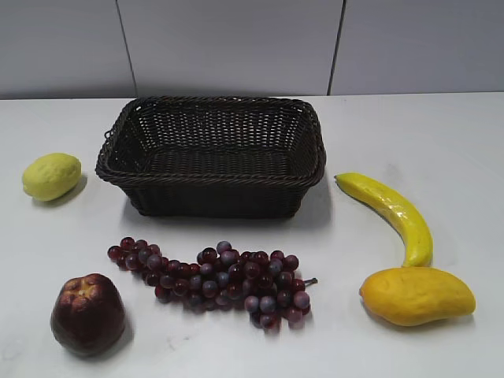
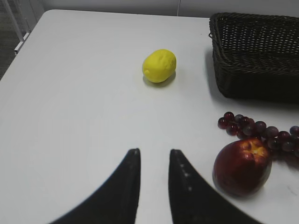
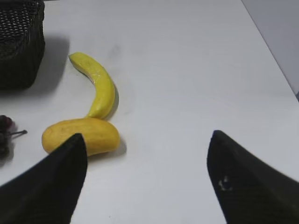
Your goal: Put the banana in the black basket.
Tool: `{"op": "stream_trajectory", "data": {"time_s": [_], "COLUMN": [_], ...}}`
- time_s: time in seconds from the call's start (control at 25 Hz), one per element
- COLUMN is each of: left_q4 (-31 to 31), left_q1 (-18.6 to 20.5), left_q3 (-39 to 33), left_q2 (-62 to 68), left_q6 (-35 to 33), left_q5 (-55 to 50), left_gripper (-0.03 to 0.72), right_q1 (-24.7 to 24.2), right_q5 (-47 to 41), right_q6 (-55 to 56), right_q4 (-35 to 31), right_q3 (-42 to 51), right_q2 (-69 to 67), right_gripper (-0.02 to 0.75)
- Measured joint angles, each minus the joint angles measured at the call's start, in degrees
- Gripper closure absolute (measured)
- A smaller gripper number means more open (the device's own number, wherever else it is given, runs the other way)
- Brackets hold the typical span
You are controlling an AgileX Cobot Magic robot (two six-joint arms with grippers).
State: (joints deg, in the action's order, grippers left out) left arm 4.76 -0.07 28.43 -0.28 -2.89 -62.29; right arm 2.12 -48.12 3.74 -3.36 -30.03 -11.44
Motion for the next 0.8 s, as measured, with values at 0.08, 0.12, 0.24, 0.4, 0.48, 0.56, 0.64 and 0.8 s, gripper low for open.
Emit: {"op": "stream_trajectory", "data": {"time_s": [0.08,0.12,0.24,0.4,0.48,0.56,0.64,0.8], "left_q4": [0.0,0.0,0.0,0.0,0.0,0.0,0.0,0.0], "left_q1": [0.0,0.0,0.0,0.0,0.0,0.0,0.0,0.0], "left_q3": [0.0,0.0,0.0,0.0,0.0,0.0,0.0,0.0], "left_q2": [0.0,0.0,0.0,0.0,0.0,0.0,0.0,0.0], "left_q6": [0.0,0.0,0.0,0.0,0.0,0.0,0.0,0.0], "left_q5": [0.0,0.0,0.0,0.0,0.0,0.0,0.0,0.0], "left_gripper": [0.484,0.484,0.484,0.484,0.484,0.484,0.484,0.484], "right_q1": [0.0,0.0,0.0,0.0,0.0,0.0,0.0,0.0], "right_q5": [3.3,5.2,10.3,15.0,15.6,15.7,15.8,15.6], "right_q6": [0.0,0.0,0.0,0.0,0.0,0.0,-0.5,-2.7], "right_q4": [0.0,0.0,-0.1,-0.1,-0.1,-0.1,-0.1,-1.5], "right_q3": [0.0,0.0,0.0,0.0,0.0,-0.1,-0.7,-4.5], "right_q2": [-4.5,-6.5,-13.1,-22.5,-27.9,-33.0,-38.4,-48.3], "right_gripper": [0.115,0.117,0.125,0.131,0.130,0.132,0.135,0.139]}}
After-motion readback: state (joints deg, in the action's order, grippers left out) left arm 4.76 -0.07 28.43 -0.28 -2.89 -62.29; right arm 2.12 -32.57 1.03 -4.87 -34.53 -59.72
